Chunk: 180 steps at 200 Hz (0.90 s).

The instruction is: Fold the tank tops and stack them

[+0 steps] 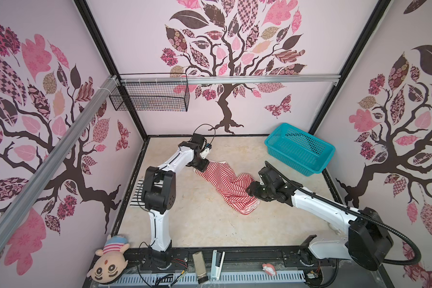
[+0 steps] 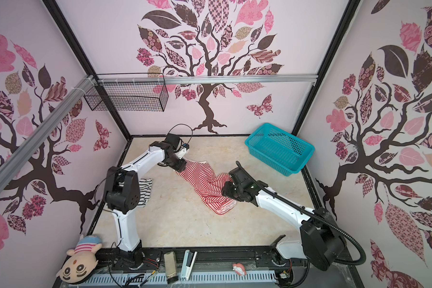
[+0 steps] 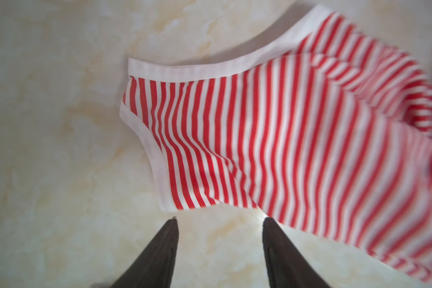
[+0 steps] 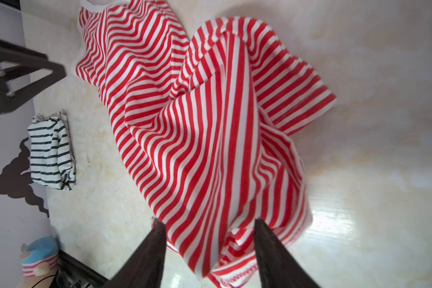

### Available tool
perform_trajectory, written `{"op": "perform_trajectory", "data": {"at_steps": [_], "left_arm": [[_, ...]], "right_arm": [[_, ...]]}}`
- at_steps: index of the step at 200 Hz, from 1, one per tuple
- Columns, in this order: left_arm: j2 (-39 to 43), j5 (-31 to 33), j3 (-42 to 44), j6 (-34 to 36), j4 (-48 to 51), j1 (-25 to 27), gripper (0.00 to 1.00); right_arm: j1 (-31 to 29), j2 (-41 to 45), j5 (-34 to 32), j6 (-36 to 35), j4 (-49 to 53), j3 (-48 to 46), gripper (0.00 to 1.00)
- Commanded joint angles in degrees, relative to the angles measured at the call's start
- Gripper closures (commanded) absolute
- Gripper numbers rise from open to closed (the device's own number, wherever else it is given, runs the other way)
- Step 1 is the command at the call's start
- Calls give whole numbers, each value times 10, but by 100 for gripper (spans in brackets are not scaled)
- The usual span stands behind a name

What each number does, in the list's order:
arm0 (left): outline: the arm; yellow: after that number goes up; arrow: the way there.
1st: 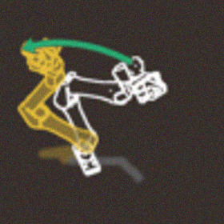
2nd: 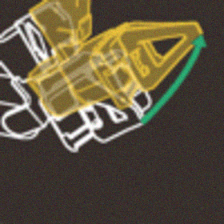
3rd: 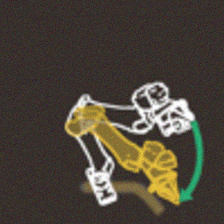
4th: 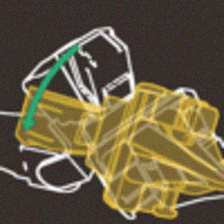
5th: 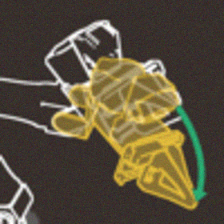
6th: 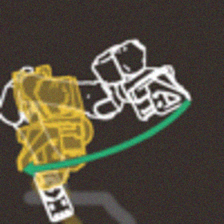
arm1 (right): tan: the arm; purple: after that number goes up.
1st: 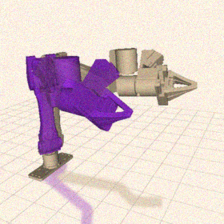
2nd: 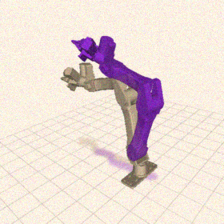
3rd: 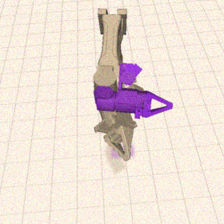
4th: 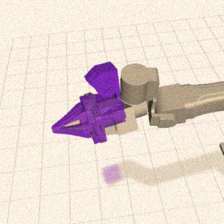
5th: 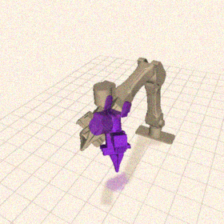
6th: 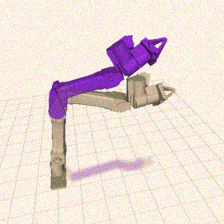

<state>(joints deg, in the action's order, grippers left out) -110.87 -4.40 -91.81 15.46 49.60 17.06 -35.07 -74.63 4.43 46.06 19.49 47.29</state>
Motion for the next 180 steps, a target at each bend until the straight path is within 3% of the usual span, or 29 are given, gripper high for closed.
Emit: {"op": "perform_trajectory", "data": {"at_steps": [1,47,67,133,180], "left_arm": [[99,-115,72,-9,5,29,37],[160,-174,191,8,-19,133,34],[144,-188,202,12,-34,163,33],[50,-258,164,-13,-55,172,26],[45,-276,178,-18,-64,173,25]], "right_arm": [[8,44,-65,-22,36,21,36],[132,32,20,-51,5,-14,35],[145,1,26,-64,-4,-5,39],[161,-159,21,-80,-63,27,58],[161,-243,47,-94,-62,75,62]]}}
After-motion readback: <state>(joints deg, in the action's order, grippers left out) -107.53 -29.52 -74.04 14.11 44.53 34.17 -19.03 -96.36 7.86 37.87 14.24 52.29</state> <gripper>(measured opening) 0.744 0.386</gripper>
